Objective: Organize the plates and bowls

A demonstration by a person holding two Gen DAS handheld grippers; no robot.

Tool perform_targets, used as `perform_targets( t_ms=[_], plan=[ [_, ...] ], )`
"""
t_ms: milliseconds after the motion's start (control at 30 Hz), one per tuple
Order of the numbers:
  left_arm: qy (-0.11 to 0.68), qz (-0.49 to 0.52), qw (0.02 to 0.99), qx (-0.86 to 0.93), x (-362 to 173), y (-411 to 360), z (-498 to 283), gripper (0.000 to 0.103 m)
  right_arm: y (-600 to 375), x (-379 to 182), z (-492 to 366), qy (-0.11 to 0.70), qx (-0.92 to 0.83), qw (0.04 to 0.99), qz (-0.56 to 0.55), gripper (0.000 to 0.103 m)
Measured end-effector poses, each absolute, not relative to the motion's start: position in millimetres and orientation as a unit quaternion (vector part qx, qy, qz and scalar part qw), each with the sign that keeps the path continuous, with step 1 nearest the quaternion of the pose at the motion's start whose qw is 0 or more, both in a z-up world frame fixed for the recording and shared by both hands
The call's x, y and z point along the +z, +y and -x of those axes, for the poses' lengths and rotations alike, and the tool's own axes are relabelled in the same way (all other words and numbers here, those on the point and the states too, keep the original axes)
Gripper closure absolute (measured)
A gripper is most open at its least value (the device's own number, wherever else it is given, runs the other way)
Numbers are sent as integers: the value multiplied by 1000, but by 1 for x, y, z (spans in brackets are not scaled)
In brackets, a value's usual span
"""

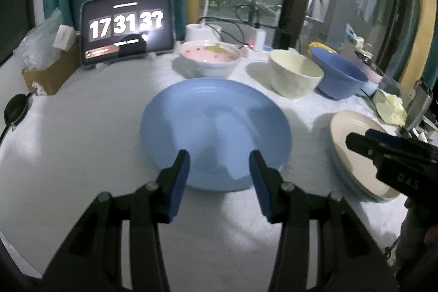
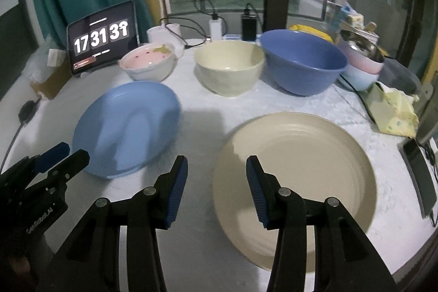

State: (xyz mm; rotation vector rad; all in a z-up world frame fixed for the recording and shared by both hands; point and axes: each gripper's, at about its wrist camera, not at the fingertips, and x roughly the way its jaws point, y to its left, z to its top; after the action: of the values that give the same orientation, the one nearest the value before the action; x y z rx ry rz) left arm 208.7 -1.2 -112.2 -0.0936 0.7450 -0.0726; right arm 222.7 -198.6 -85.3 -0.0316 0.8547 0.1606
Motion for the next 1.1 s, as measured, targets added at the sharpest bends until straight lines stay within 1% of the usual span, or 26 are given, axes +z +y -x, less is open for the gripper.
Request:
perform_targets(
  t_ms=[533,1100],
  plan=[
    [370,62,927,9,-126,49,-235,56,-154,-104,-261,433,107,894,33,56],
    [398,46,915,41,-147,58,-271,56,-141,-132,-295,467,114,877,27,56]
  ],
)
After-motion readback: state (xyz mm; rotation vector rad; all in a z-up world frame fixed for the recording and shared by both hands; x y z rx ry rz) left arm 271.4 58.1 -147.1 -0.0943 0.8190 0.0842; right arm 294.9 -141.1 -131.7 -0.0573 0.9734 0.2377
